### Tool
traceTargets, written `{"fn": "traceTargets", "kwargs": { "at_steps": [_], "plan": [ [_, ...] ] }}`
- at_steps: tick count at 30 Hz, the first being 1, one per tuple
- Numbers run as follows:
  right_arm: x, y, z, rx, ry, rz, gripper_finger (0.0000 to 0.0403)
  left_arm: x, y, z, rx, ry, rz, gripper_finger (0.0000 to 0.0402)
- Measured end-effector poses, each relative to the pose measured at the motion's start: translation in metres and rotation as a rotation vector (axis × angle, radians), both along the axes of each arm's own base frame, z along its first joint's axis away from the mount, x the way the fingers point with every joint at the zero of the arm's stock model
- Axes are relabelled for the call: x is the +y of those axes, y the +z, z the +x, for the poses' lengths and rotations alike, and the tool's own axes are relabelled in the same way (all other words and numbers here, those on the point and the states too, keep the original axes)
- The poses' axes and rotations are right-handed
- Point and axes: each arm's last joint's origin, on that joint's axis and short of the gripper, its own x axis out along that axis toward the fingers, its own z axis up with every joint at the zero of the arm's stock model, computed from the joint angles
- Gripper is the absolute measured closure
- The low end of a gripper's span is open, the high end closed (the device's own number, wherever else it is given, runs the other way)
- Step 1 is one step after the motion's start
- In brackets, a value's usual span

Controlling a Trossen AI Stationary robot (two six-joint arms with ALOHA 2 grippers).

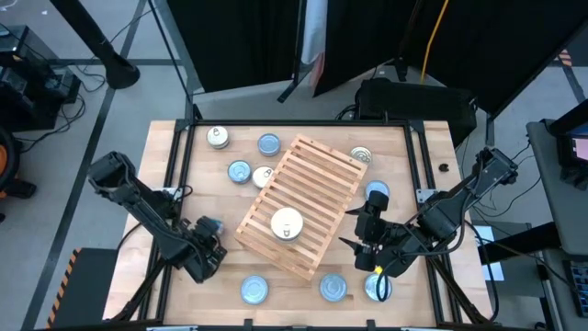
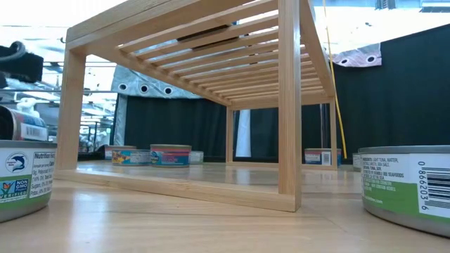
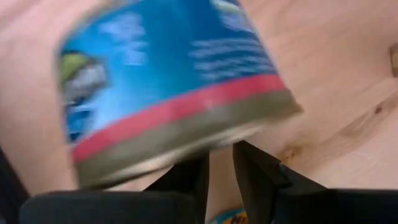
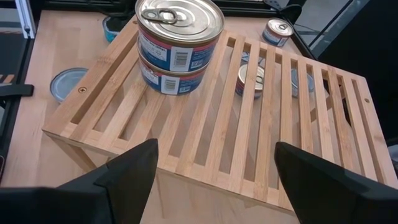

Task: Stack canned seafood by type on shelf
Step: Stack the blue-pink tuna can on top of the other blue-pink tuna can on the shelf

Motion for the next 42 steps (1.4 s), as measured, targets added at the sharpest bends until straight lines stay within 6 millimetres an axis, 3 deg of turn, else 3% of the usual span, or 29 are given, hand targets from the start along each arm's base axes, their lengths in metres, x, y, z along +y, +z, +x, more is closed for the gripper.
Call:
{"fn": "traceTargets", "kwargs": {
  "at_steps": [3, 7, 17, 22, 33, 42],
  "plan": [
    [0.000, 0.000, 0.000, 0.000, 0.000, 0.000, 0.0090, -0.003, -0.007, 0.002, 0.015, -0.001, -0.004, 0.0320],
    [0.000, 0.000, 0.000, 0.000, 0.000, 0.000, 0.0090, -0.008, 0.000, 0.006, 0.023, -0.034, -0.026, 0.0320],
    [0.000, 0.000, 0.000, 0.000, 0.000, 0.000, 0.0090, -0.017, 0.084, 0.016, 0.063, -0.320, 0.014, 0.0320],
    [0.000, 0.000, 0.000, 0.001, 0.002, 0.001, 0.0090, -0.014, 0.112, 0.014, 0.105, -0.460, 0.040, 0.0290],
    [0.000, 0.000, 0.000, 0.003, 0.005, -0.001, 0.0090, 0.001, 0.106, 0.018, 0.245, -0.699, 0.137, 0.0116],
    [0.001, 0.000, 0.000, 0.016, 0.020, 0.011, 0.0090, 0.016, 0.102, 0.029, 0.327, -0.849, 0.173, 0.0090]
  ]
}}
